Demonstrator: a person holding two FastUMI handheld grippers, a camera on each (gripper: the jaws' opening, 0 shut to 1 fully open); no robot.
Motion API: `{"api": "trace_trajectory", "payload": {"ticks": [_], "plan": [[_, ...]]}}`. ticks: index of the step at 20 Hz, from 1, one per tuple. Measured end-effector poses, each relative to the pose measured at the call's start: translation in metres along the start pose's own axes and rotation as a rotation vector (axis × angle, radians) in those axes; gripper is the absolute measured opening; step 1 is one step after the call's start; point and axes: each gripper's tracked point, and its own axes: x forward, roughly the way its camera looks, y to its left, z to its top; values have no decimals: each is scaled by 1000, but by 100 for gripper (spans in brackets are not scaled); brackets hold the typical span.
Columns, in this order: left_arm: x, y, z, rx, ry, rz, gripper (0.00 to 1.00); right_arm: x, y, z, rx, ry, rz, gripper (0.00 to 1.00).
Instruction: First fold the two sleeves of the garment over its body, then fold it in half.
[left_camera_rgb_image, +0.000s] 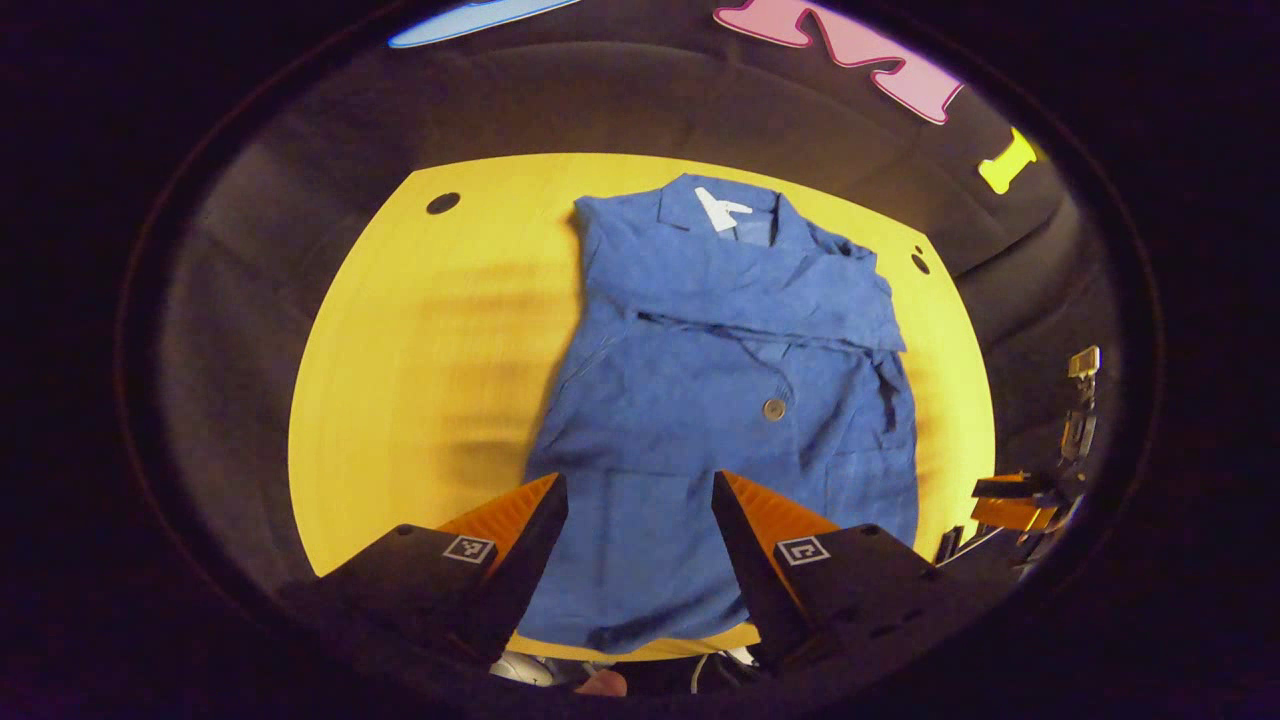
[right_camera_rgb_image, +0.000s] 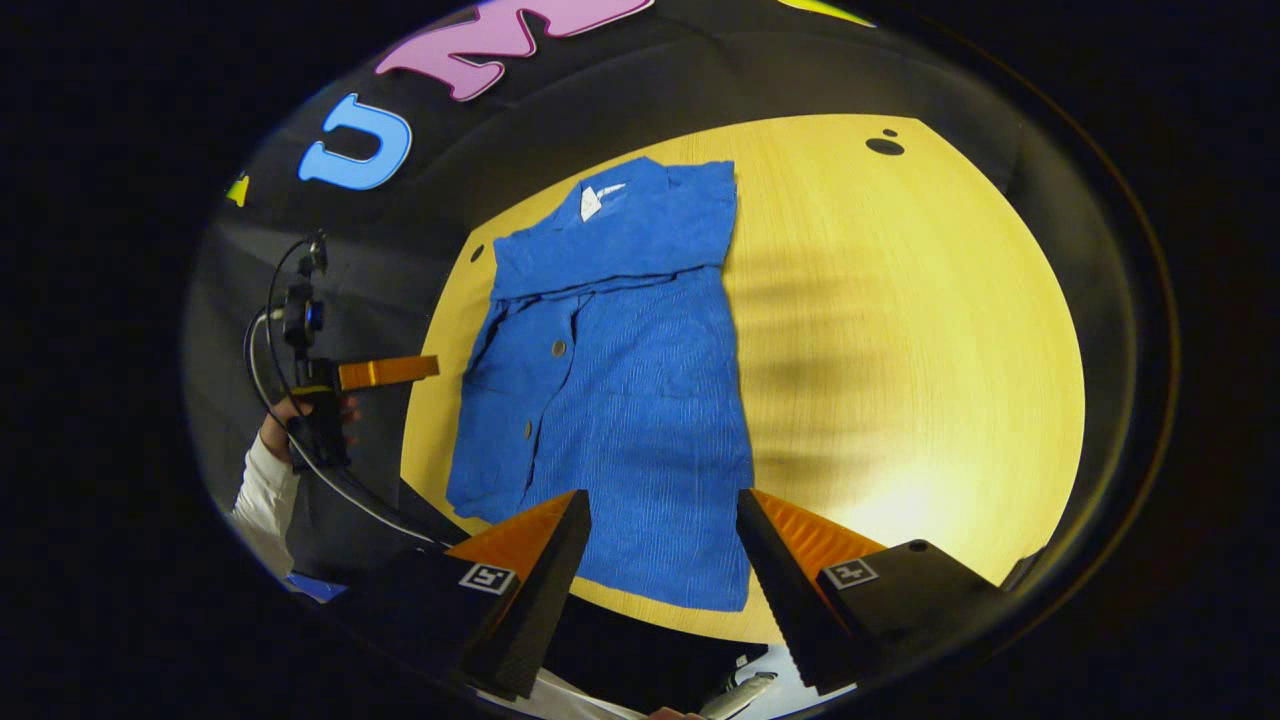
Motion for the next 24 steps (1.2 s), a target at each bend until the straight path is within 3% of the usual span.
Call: {"api": "trace_trajectory", "payload": {"ticks": [4,8,18,20,24], "plan": [[9,37,-82,3,89,26,85,11,-2,-34,-15,58,-84,98],[19,62,-123,0,136,70,86,20,-24,-61,-27,110,-206,99],[60,64,-152,-53,288,24,85,43,-54,-110,61,260,-322,100],[61,67,-153,-26,305,57,82,48,-58,-116,82,284,-330,99],[58,67,-153,-29,327,64,84,57,-74,-119,52,309,-398,99]]}}
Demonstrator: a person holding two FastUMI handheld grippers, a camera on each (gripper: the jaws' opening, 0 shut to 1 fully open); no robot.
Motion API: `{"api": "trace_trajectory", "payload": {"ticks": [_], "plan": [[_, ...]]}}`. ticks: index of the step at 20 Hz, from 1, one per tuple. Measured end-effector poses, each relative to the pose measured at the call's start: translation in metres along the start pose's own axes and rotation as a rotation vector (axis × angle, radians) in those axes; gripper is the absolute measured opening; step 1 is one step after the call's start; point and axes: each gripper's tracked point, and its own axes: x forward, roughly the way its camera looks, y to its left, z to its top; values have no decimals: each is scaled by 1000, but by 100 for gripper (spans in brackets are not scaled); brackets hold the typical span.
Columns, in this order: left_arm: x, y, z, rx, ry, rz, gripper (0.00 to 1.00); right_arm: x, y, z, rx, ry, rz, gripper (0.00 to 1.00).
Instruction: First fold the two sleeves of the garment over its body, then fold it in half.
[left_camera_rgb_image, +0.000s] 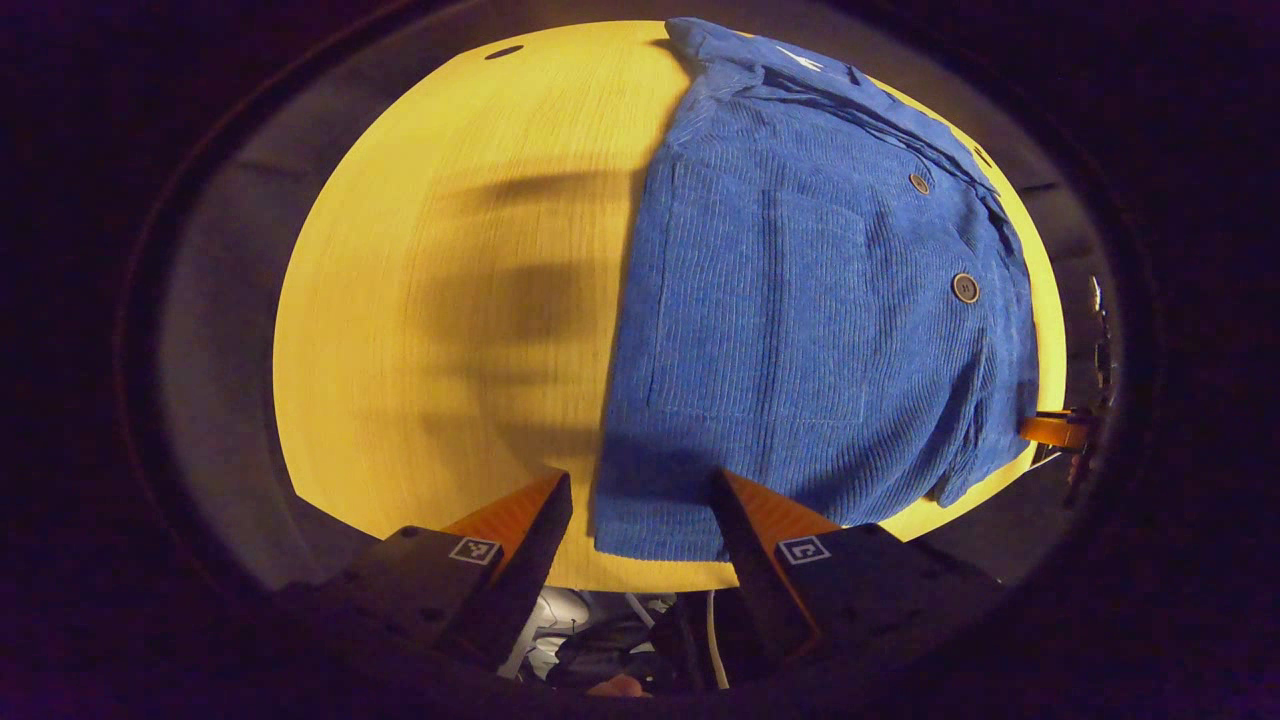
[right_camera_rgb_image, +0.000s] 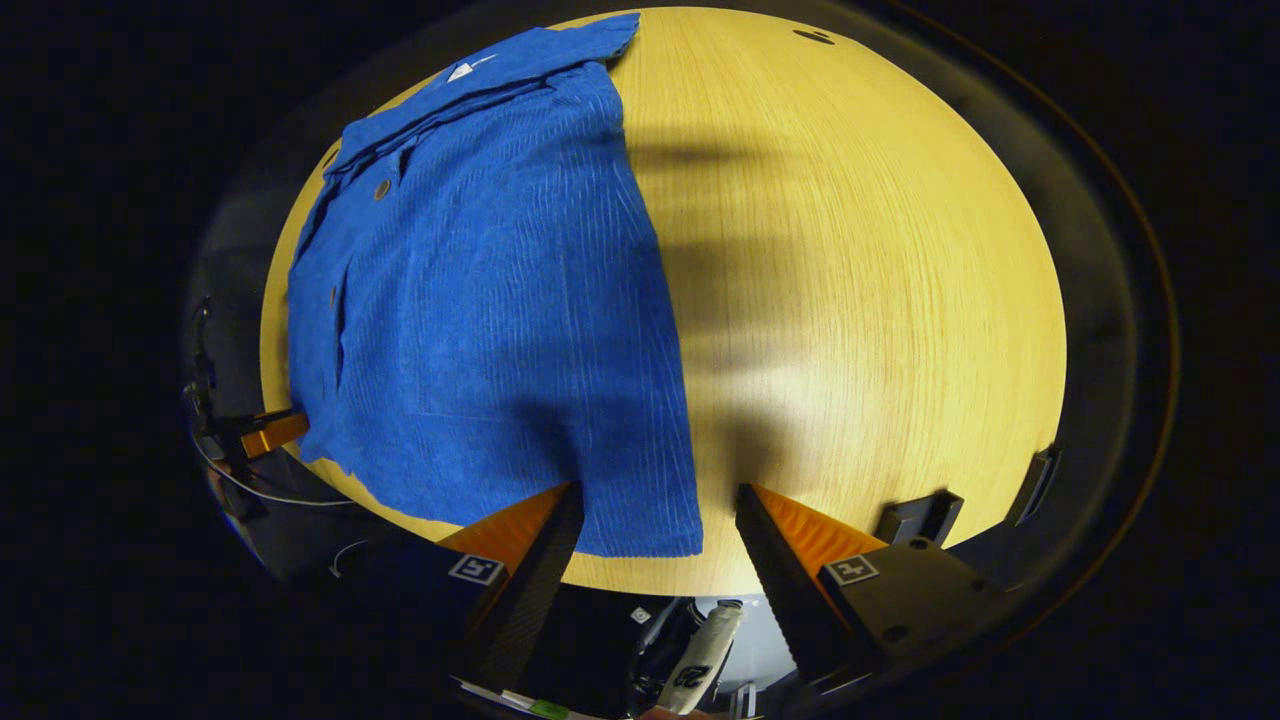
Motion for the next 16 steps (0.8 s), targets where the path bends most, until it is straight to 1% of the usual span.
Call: {"api": "trace_trajectory", "payload": {"ticks": [2,4,5,7,9,10,12,13,14,15,16], "plan": [[0,0,0,-4,19,1,83,1,0,0,-16,5,-8,96],[0,0,0,1,28,6,83,2,0,0,-26,11,-38,97],[-1,0,1,-2,27,6,86,4,1,-1,-40,5,-58,97],[-1,-1,1,0,18,8,84,5,6,-8,-61,27,-63,98],[0,-4,2,3,-4,10,84,8,11,-9,-41,23,-61,94],[1,-8,-1,10,-15,5,83,7,16,-9,-36,21,-58,88],[1,-19,-1,76,-37,0,63,9,23,-9,-56,12,-44,67],[3,-26,0,108,-48,-13,43,8,29,-8,-56,6,-24,61],[4,-31,1,117,-56,-15,22,9,35,-9,-36,4,-2,44],[3,-31,1,118,-51,-10,2,9,36,-7,-33,-9,-7,27],[1,-32,4,128,-65,-29,2,12,36,-5,-51,-10,-6,10]]}}
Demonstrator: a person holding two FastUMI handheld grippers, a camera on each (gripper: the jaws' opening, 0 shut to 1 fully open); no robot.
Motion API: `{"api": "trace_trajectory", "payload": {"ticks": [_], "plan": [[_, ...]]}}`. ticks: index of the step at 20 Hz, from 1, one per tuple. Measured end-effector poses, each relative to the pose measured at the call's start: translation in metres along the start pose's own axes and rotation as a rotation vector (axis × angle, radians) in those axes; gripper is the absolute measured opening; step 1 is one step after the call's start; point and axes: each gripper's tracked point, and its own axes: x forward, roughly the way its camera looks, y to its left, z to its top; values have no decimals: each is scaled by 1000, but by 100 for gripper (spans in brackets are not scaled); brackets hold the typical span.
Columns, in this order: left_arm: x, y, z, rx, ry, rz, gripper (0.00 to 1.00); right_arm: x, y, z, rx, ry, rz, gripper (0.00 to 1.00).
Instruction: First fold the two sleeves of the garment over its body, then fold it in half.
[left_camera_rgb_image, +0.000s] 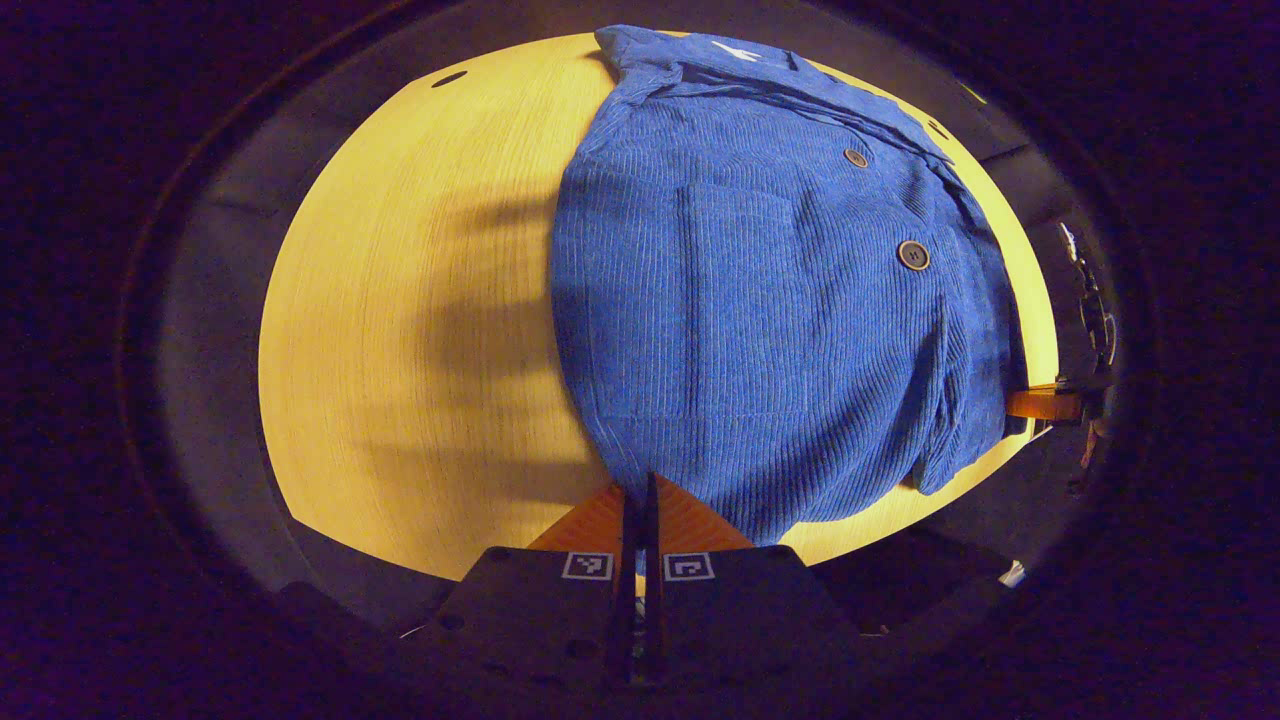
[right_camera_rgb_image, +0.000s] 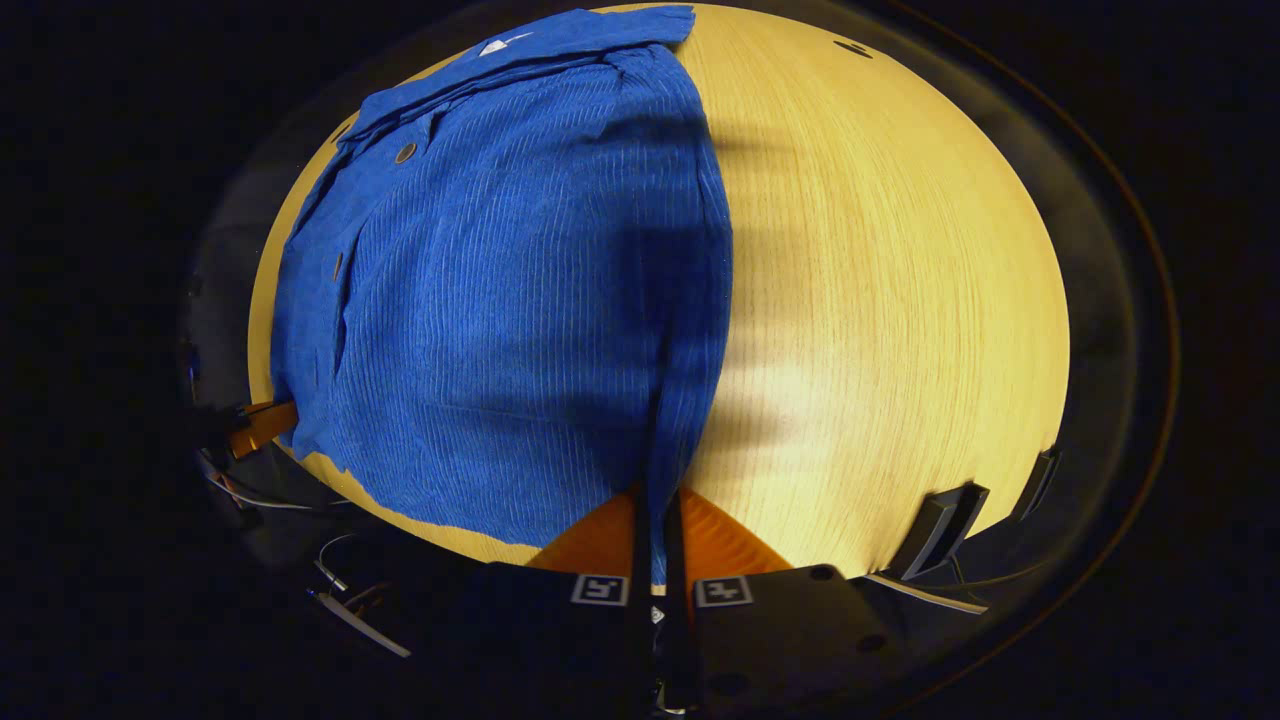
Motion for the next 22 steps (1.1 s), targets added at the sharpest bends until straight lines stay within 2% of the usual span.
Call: {"api": "trace_trajectory", "payload": {"ticks": [3,5,8,12,14,17,22], "plan": [[0,0,0,-66,-1,-101,0,-4,0,2,26,-32,27,5],[-8,9,1,-49,-31,-95,0,-13,0,6,38,-59,44,5],[-41,4,13,-43,-106,-141,0,-48,7,24,71,-128,101,5],[-102,2,50,-71,-230,-220,0,-110,21,68,94,-267,156,5],[-135,4,75,-58,-307,-218,0,-143,22,95,84,-350,160,5],[-179,16,119,-13,-426,-171,0,-193,24,144,73,-487,165,5],[-234,21,224,-7,-601,-142,0,-253,17,250,51,-675,133,5]]}}
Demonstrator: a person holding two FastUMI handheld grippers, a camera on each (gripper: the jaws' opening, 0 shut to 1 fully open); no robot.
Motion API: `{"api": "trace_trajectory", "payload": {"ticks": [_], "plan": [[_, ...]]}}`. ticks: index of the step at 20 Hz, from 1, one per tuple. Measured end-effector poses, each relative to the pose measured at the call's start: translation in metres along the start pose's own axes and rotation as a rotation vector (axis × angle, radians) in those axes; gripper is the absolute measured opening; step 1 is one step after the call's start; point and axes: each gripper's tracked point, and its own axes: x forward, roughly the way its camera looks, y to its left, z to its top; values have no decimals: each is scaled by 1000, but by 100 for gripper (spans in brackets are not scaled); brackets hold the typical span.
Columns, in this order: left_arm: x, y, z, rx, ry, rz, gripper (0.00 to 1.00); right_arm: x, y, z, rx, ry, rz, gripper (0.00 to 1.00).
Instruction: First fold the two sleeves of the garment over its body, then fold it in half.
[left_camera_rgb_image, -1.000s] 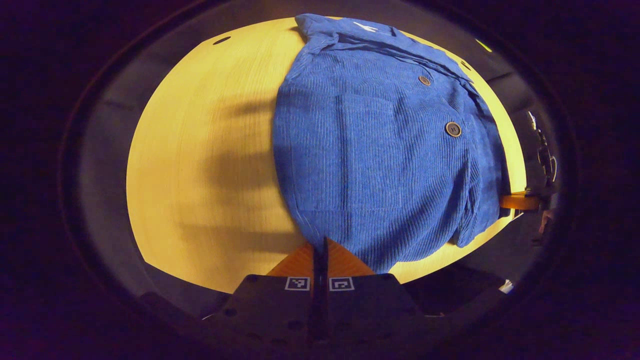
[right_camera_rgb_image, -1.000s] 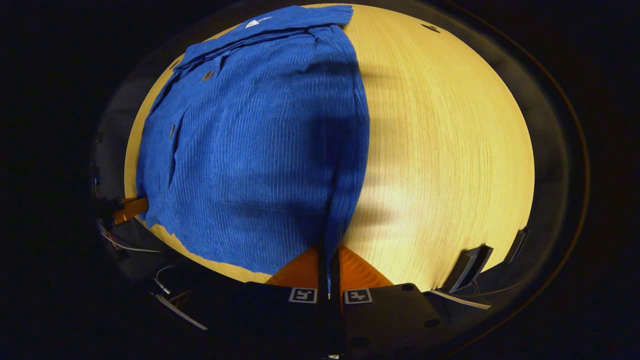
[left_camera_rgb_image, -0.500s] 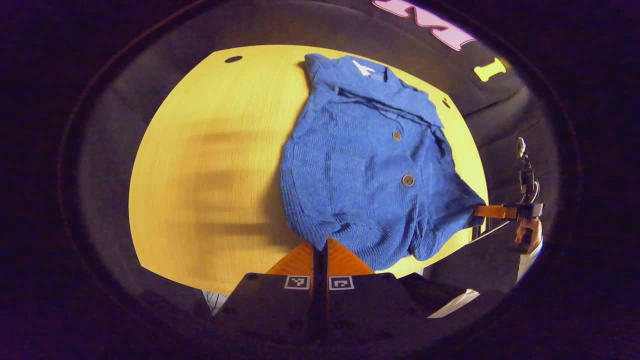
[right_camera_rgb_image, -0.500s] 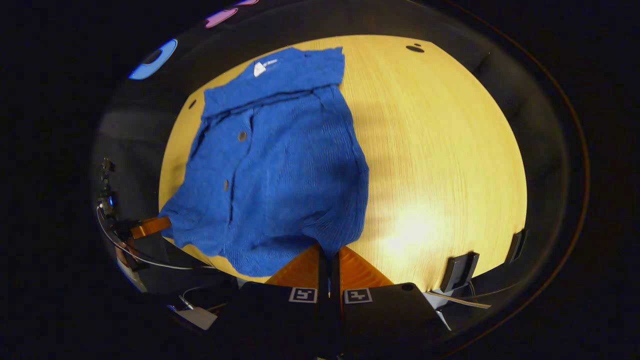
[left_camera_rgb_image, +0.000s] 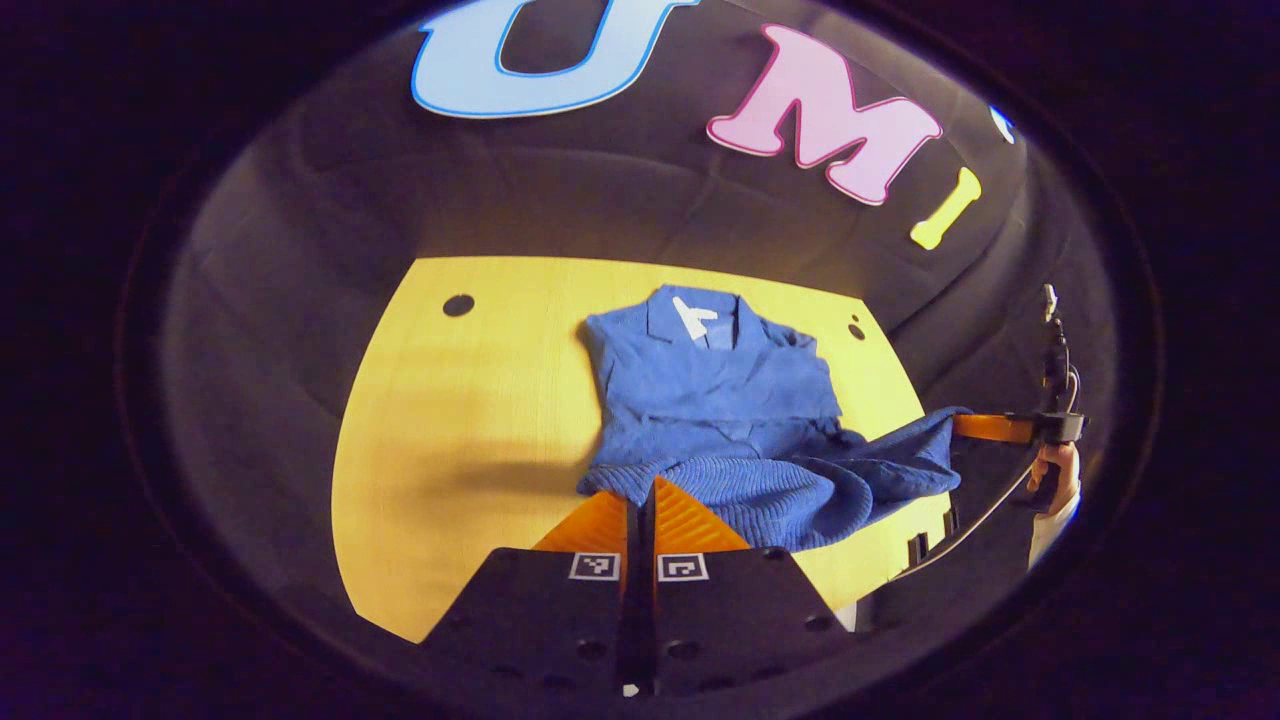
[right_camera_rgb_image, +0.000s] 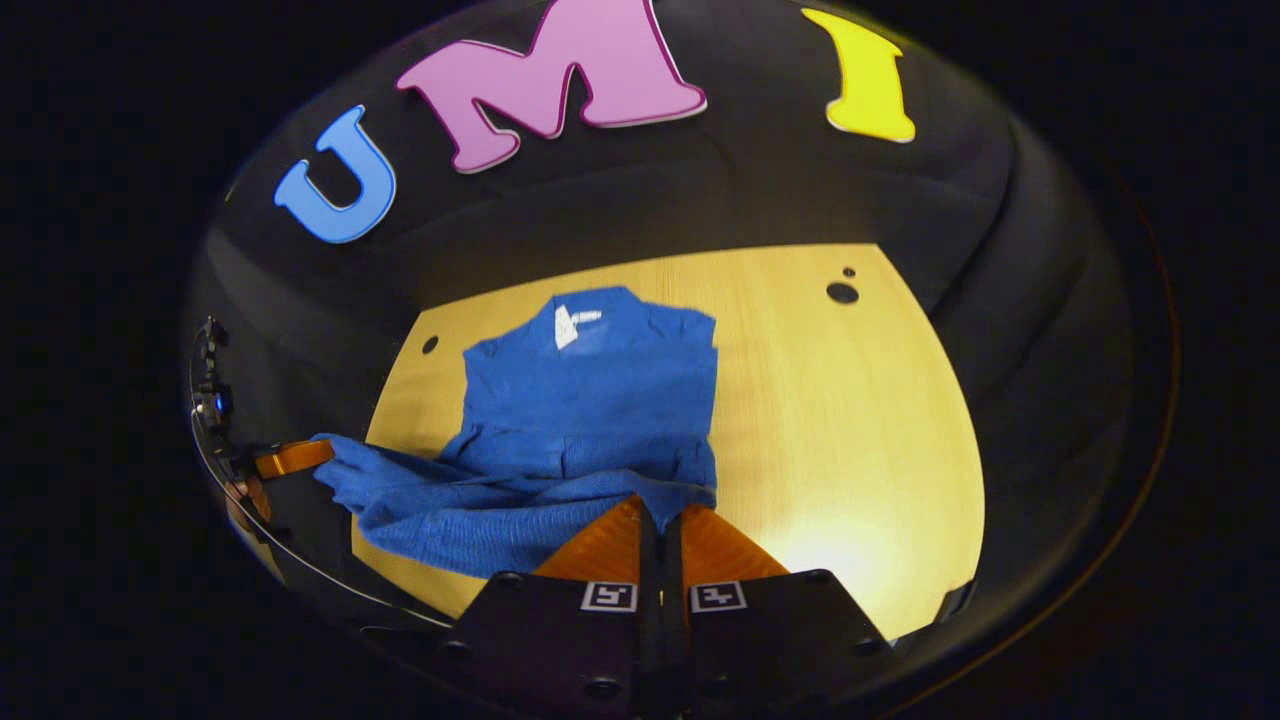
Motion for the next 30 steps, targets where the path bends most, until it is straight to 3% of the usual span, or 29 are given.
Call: {"api": "trace_trajectory", "payload": {"ticks": [3,5,7,9,12,15,18,19,20,22,23,24,27,30], "plan": [[37,13,62,-38,-67,68,0,46,-1,80,-14,-105,-20,4],[85,36,93,-16,-75,165,0,96,-4,112,-25,-131,-44,5],[141,53,105,-30,-31,216,0,166,-13,129,-25,-112,-80,4],[196,69,98,-44,46,266,0,227,-23,122,-32,-51,-100,5],[238,87,89,-20,101,317,0,289,-28,106,-49,0,-102,5],[247,93,99,47,101,360,0,311,-32,103,-27,2,-90,5],[261,88,107,81,68,346,6,320,-37,106,19,0,-68,9],[259,82,108,77,60,339,27,322,-41,110,38,-9,-67,14],[262,82,109,63,45,354,48,324,-44,115,55,-20,-70,26],[265,77,111,8,21,348,57,328,-51,126,66,-53,-72,61],[267,76,113,-20,-6,341,66,321,-52,130,65,-63,-67,79],[265,74,119,-43,-39,331,66,318,-53,132,54,-75,-68,96],[253,71,130,-86,-107,292,80,304,-48,142,-17,-133,-55,96],[224,83,153,19,-177,383,83,282,-30,163,-80,-229,-27,97]]}}
